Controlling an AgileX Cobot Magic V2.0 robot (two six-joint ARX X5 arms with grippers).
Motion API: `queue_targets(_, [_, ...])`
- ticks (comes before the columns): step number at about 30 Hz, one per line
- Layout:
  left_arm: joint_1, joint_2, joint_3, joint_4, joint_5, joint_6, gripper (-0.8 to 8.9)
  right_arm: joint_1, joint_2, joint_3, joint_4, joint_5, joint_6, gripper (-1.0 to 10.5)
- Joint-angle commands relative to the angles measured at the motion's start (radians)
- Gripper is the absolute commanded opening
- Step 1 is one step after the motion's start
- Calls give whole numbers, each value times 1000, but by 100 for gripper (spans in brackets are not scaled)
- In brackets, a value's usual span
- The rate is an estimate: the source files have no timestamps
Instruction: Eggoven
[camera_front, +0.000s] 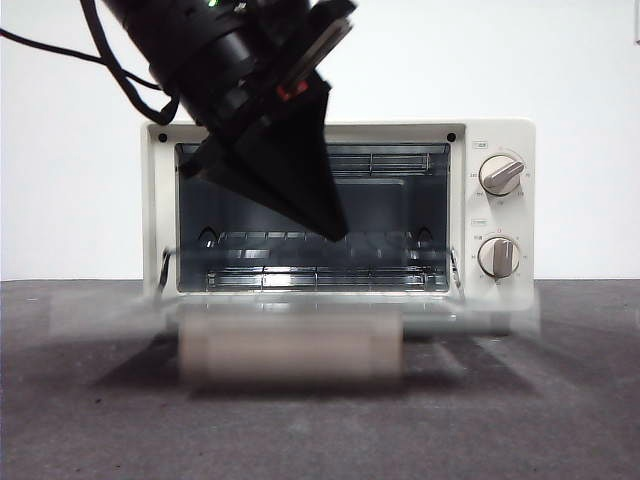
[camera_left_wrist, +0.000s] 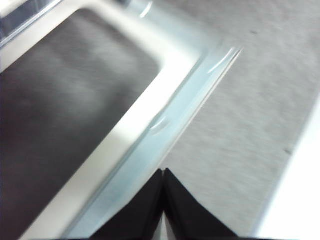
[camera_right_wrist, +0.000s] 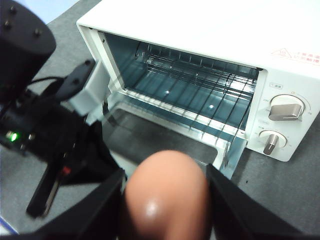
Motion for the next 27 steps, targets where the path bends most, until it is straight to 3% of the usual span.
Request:
queue_targets(1, [-25,-26,14,3,1,-34,7,6,12,16,25,6,-8,3])
queue_targets(10, [66,-352,14,-20,-23,-60,7,-62,161,16,144,-59,0,3])
queue_targets(20, [368,-681,-82,-160,-18,-53,6,-181,396,16,358,-226,9,3])
queue_targets(27, [538,-838,-195,-206,105,-45,6,-241,557,16,466,-280,15,3])
